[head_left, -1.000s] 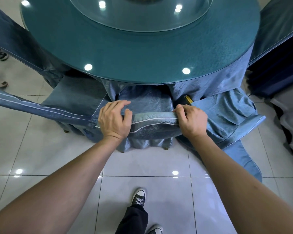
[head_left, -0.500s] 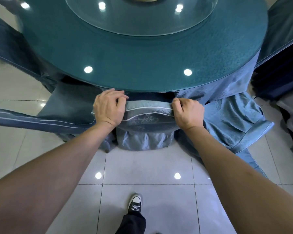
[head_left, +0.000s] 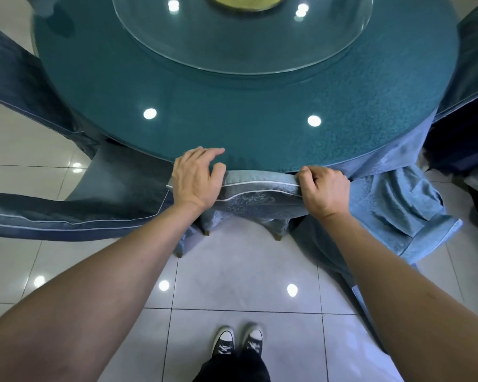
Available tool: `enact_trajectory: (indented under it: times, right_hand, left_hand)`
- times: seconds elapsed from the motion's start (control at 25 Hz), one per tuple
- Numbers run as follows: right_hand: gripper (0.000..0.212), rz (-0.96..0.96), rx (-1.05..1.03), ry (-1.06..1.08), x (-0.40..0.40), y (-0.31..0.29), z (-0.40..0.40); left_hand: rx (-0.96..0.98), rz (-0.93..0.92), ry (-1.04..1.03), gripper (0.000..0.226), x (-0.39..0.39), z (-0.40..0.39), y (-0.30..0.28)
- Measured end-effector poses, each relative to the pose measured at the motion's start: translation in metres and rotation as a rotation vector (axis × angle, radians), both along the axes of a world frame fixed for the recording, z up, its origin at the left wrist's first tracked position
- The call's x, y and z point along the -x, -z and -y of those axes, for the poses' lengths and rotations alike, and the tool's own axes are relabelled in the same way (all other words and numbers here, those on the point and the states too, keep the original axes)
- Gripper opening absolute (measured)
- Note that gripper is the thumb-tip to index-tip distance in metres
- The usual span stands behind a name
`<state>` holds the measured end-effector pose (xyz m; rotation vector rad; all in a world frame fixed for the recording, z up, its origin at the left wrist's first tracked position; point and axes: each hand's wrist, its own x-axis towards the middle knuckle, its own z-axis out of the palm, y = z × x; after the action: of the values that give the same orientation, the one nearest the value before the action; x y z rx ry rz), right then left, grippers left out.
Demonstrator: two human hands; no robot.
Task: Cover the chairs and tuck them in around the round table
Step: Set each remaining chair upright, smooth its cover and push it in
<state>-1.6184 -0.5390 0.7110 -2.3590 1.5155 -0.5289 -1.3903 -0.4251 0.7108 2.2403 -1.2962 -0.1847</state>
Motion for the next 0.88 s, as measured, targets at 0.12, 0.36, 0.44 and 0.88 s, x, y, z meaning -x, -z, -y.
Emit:
enact_trajectory:
  times: [0.12, 0.36, 0.44, 0.88]
  right_hand:
    - [0.052, 0.012, 0.001, -0.007, -0.001, 0.002, 0.0]
    - [0.04, 0.125, -0.096, -0.056, -0.001, -0.015, -0.001]
    - [0.034, 0.196, -0.035, -0.092, -0.011, -0.03, -0.009]
    - [0.028, 0.192, 0.022, -0.222, -0.128, -0.065, -0.087]
  left_hand:
    - [-0.043, 0.002, 0.031, 0.064, 0.0, -0.002, -0.002]
    - [-0.08, 0.104, 0.085, 0.053, -0.007, -0.015, -0.02]
    - [-0.079, 0.159, 0.095, 0.054, -0.012, -0.024, -0.03]
    - [-0.143, 0.24, 0.049, 0.046, -0.112, -0.118, -0.077]
